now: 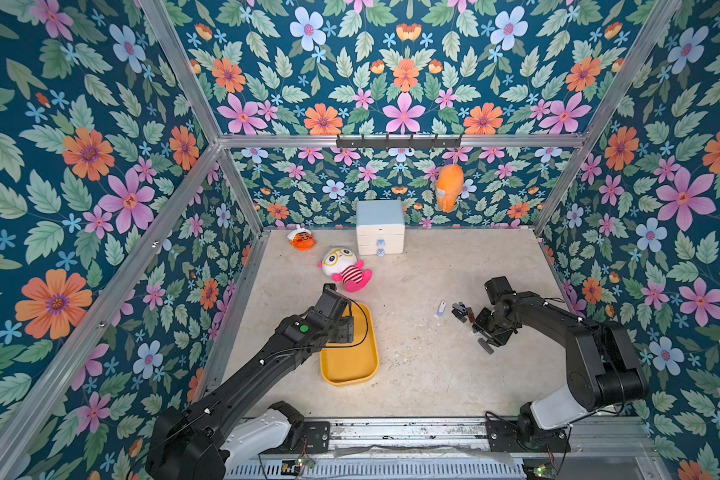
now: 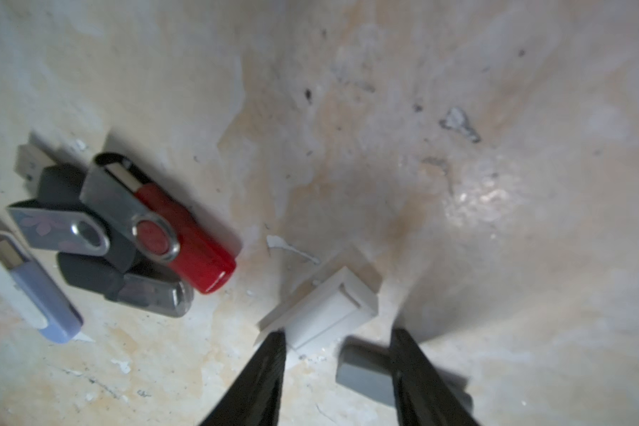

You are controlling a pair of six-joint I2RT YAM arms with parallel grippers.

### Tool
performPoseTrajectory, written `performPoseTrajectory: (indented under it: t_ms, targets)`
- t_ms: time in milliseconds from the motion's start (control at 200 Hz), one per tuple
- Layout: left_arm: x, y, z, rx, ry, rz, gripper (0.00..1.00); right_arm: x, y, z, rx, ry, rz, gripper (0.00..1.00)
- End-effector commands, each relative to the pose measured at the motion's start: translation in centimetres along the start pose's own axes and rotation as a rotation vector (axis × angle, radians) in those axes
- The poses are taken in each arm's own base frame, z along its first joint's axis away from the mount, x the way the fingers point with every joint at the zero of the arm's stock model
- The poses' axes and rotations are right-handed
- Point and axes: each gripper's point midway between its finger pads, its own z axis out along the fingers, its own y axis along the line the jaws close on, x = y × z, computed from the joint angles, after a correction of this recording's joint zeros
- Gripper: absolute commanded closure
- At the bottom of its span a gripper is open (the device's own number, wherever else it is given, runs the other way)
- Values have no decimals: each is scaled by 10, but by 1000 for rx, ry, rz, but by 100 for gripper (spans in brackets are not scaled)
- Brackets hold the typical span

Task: Put the usb flash drive into the storage box
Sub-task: Pick up the USB flash from the center of the board.

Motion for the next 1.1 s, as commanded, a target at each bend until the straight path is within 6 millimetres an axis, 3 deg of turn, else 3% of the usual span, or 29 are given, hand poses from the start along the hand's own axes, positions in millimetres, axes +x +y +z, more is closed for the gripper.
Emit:
performPoseTrajectory:
  t_ms: [0, 170, 205, 490, 645, 885, 1075, 1100]
  targets:
    - [-3, 0, 0, -5, -12, 10, 18, 4, -5, 4, 66, 6, -50, 50]
    - [-2, 0, 2, -7, -4, 12, 18, 5, 4, 4, 107, 1, -100, 51]
    - [-2, 0, 2, -10, -5, 12, 18, 7, 0, 12, 144, 17, -107, 51]
    - [-1, 1, 4, -12, 0, 14, 18, 6, 0, 12, 191, 22, -150, 55]
    - [0, 1, 5, -15, 8, 16, 18, 8, 0, 14, 195, 43, -167, 63]
    - [1, 0, 7, -13, 16, 19, 18, 6, 7, 11, 176, 38, -190, 85]
    - [-1, 1, 4, -14, 2, 14, 18, 2, 18, -9, 122, 0, -215, 90]
    - [-2, 1, 3, -14, 0, 13, 18, 0, 24, -21, 82, -27, -219, 90]
